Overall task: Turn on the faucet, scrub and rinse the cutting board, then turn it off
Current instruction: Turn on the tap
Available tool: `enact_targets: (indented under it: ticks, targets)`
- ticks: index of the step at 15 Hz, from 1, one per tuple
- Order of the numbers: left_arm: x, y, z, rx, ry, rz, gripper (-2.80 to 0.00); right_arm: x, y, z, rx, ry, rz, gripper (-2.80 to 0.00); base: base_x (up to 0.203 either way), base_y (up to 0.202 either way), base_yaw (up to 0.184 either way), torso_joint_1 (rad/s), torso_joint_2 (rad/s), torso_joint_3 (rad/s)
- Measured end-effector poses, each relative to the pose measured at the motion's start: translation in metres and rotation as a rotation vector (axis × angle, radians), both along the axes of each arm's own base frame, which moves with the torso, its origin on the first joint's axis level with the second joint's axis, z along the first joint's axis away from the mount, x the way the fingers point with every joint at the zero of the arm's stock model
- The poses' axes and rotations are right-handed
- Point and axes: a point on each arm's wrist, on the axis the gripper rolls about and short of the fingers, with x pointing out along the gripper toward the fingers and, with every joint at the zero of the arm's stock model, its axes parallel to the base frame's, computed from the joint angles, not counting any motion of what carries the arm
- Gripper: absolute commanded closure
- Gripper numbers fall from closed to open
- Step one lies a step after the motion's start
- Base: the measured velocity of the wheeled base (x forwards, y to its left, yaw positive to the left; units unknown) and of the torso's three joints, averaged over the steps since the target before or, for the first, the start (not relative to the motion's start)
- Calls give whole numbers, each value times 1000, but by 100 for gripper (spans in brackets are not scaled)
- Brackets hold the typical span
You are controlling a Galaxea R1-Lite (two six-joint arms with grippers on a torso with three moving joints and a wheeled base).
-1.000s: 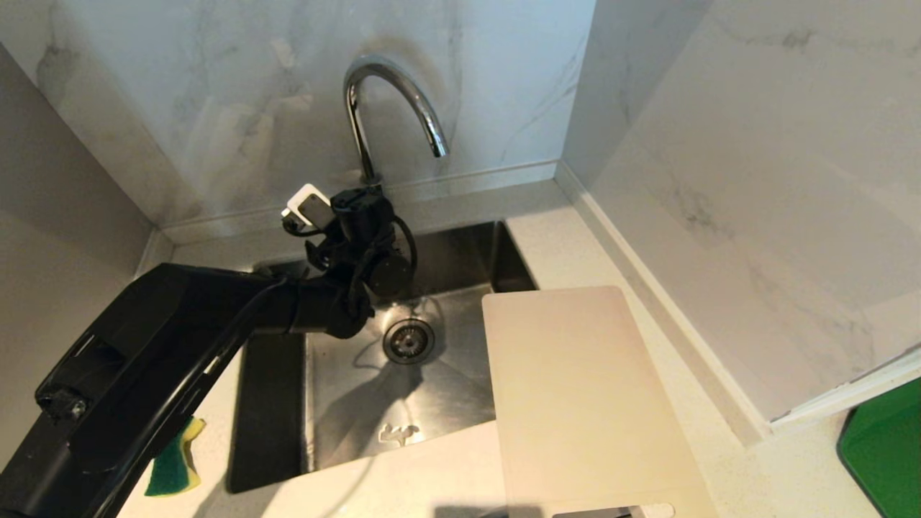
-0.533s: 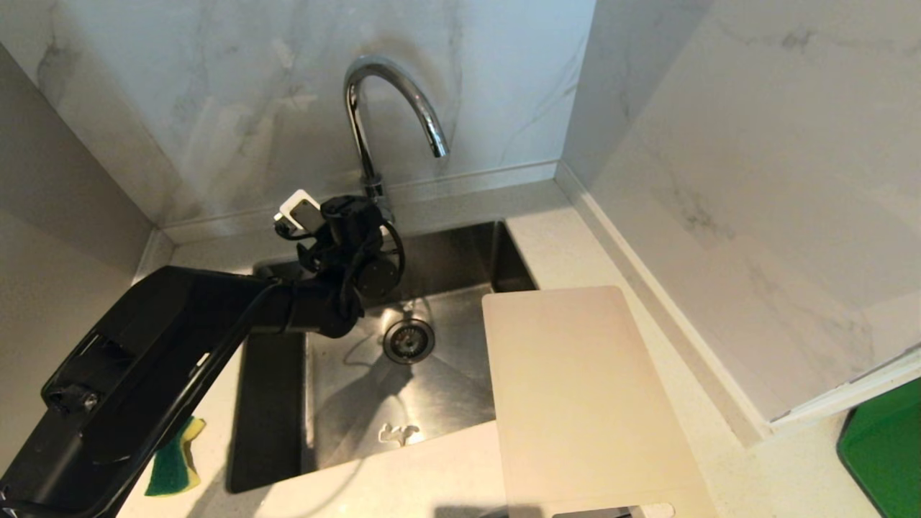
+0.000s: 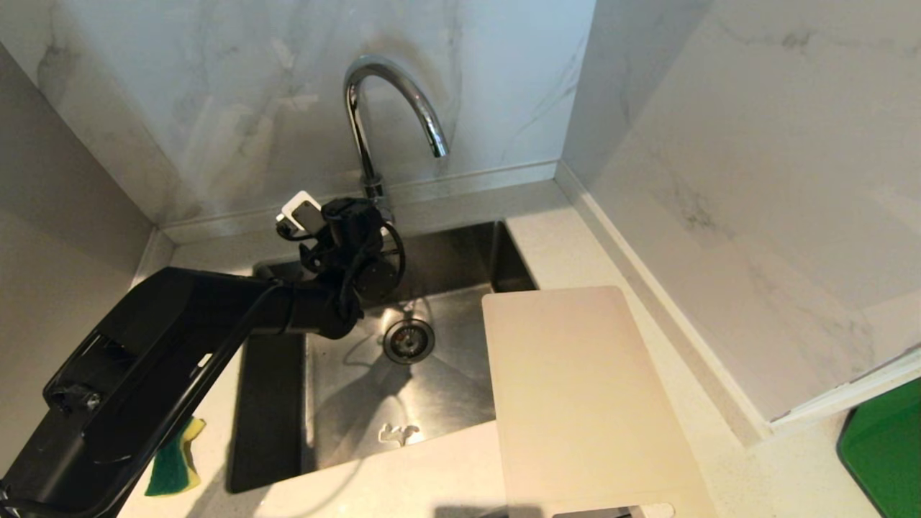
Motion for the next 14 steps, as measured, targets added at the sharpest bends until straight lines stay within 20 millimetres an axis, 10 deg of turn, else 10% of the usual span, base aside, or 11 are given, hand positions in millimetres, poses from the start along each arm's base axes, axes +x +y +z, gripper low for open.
enact_targets:
  ticks: [14]
  targets:
    - [-5, -4, 3, 22, 48, 0, -280, 0, 0, 0, 0, 0, 0, 0, 0, 0, 0, 0, 0, 0]
